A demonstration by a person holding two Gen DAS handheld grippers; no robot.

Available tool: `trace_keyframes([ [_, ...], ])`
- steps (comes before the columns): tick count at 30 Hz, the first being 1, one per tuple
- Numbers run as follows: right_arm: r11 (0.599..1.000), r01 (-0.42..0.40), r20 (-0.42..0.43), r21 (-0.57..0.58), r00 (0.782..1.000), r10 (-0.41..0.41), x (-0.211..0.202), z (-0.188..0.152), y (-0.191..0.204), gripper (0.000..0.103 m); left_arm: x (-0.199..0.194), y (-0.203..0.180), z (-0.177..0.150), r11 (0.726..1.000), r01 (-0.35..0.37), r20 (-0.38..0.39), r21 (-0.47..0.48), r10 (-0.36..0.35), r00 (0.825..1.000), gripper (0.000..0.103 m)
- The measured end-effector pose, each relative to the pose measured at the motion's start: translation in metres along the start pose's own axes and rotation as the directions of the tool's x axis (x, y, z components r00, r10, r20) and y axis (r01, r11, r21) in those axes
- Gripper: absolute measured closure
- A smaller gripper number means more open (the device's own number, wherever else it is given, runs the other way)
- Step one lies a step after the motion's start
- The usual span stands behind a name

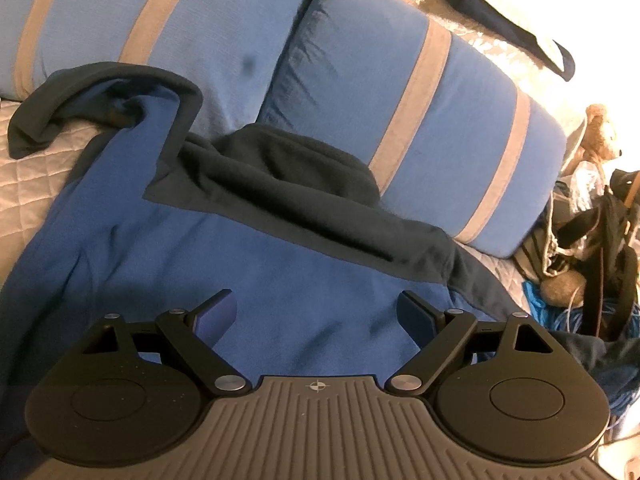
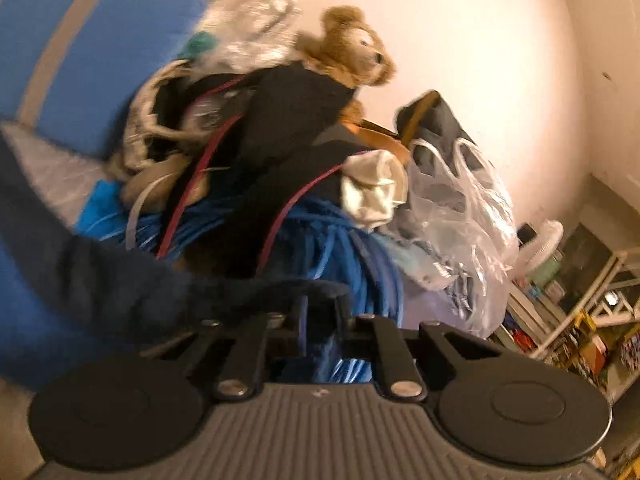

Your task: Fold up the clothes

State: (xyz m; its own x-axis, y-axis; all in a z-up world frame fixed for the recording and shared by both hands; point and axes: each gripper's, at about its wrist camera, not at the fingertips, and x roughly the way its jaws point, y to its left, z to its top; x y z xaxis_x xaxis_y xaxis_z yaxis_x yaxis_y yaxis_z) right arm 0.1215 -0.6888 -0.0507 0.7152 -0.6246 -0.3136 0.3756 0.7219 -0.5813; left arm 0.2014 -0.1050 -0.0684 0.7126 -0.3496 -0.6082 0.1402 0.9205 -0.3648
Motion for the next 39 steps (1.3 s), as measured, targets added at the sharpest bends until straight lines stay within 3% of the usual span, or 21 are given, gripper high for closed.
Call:
trace_keyframes([
  [4,1.0,0.021,-0.024,0.006,1.0,-0.02,0.027,0.009,-0.002,0.087,0.0,0.0,-0.001,1.0,-0.003,-0.002,0.006,0.003,1.0,0.015],
  [5,1.0,0.02,-0.035,0.012,0.999,-0.02,0.031,0.01,-0.002,0.079,0.0,0.0,-0.001,1.0,-0.002,-0.003,0.007,0.002,1.0,0.015],
  [6,1.0,0.02,-0.044,0.023,0.999,-0.019,0.033,0.01,-0.003,0.077,0.0,0.0,-0.001,1.0,0.0,-0.004,0.008,0.0,1.0,0.015],
  [9,0.998,0.021,-0.05,0.067,0.999,-0.018,0.025,0.007,-0.008,0.053,0.0,-0.001,-0.001,1.0,0.004,-0.003,0.012,-0.004,1.0,0.015],
  [11,0.995,0.02,-0.036,0.102,0.999,-0.016,0.01,0.003,-0.012,0.032,0.0,-0.002,-0.001,1.0,0.006,-0.002,0.014,-0.006,1.0,0.015],
  [15,0.977,-0.007,0.002,0.214,1.0,0.007,-0.025,-0.011,-0.027,0.027,0.0,-0.002,-0.001,1.0,0.008,-0.003,0.008,-0.008,1.0,0.015],
  [19,0.92,-0.026,-0.038,0.39,0.998,0.045,-0.052,-0.033,-0.043,0.029,-0.001,-0.003,-0.001,1.0,0.012,-0.001,0.008,-0.012,1.0,0.015],
  [21,0.883,-0.044,-0.076,0.468,0.993,0.089,-0.057,-0.046,-0.045,0.036,-0.001,-0.003,-0.001,1.0,0.012,-0.001,0.01,-0.012,1.0,0.015],
  [25,0.798,-0.101,-0.121,0.594,0.97,0.213,-0.051,-0.069,-0.038,0.043,-0.001,-0.003,-0.002,1.0,0.008,-0.003,0.011,-0.008,1.0,0.015],
  [30,0.704,-0.126,-0.112,0.699,0.953,0.281,-0.028,-0.081,-0.03,0.051,0.0,-0.002,-0.002,1.0,0.002,-0.004,0.004,-0.002,1.0,0.015],
  [33,0.653,-0.122,-0.114,0.748,0.945,0.307,-0.011,-0.085,-0.033,0.071,-0.001,-0.002,-0.002,1.0,0.003,-0.004,0.008,-0.003,1.0,0.015],
  [34,0.639,-0.125,-0.113,0.759,0.941,0.318,-0.007,-0.085,-0.034,0.089,-0.001,-0.002,-0.002,1.0,0.004,-0.004,0.01,-0.004,1.0,0.015],
  [36,0.633,-0.142,-0.105,0.761,0.936,0.337,-0.005,-0.08,-0.04,0.093,0.0,-0.002,-0.001,1.0,0.006,-0.005,0.01,-0.006,1.0,0.015],
  [39,0.716,-0.15,-0.1,0.682,0.95,0.294,-0.011,-0.06,-0.047,0.095,0.0,-0.002,-0.002,1.0,0.008,-0.006,0.012,-0.008,1.0,0.015],
])
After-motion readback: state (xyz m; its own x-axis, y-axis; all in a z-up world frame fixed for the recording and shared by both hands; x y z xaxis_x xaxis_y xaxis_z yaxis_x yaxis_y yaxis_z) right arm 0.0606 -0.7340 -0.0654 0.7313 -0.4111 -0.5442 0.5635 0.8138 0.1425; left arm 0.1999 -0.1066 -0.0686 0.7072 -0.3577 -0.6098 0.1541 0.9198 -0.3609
